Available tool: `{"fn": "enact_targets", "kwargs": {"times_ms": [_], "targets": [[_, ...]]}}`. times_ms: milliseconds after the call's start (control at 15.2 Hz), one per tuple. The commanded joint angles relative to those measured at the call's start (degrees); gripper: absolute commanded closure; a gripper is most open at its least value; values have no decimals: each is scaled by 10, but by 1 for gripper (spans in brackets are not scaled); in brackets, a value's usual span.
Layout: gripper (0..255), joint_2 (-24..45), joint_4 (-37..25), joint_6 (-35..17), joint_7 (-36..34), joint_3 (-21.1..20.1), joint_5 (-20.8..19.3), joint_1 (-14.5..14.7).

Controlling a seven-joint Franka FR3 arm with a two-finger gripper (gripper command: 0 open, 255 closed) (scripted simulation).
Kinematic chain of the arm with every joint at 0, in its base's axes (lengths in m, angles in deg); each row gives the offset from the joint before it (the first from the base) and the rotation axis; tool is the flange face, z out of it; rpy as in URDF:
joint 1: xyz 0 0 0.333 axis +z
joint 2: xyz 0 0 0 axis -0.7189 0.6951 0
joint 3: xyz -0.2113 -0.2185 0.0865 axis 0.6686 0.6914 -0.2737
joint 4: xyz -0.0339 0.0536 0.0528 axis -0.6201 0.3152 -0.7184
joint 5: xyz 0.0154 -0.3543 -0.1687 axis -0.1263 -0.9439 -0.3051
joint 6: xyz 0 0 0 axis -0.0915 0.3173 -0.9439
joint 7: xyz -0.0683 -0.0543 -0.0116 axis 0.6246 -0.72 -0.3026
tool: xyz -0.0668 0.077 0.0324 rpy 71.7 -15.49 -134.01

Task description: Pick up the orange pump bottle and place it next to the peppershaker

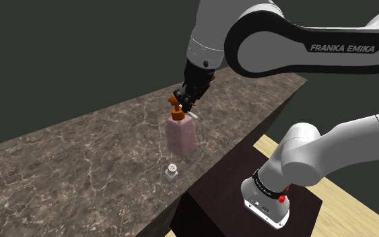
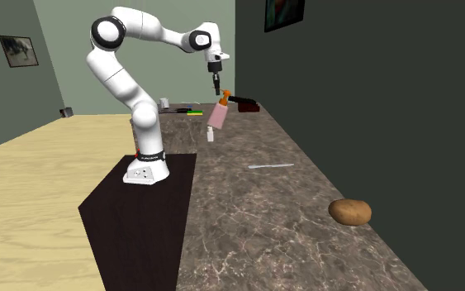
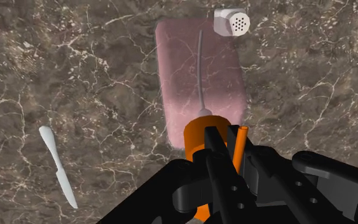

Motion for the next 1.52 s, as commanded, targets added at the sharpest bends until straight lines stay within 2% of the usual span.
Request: {"fn": "enact_targets", "kwargs": {"times_ms": [0,1254,1452], "targets": [[255,1,15,-17,-1,-2,1,1],[255,38,136,-174,-8,-27,11,4],[255,39,138,-177,-8,-28,11,4]]}}
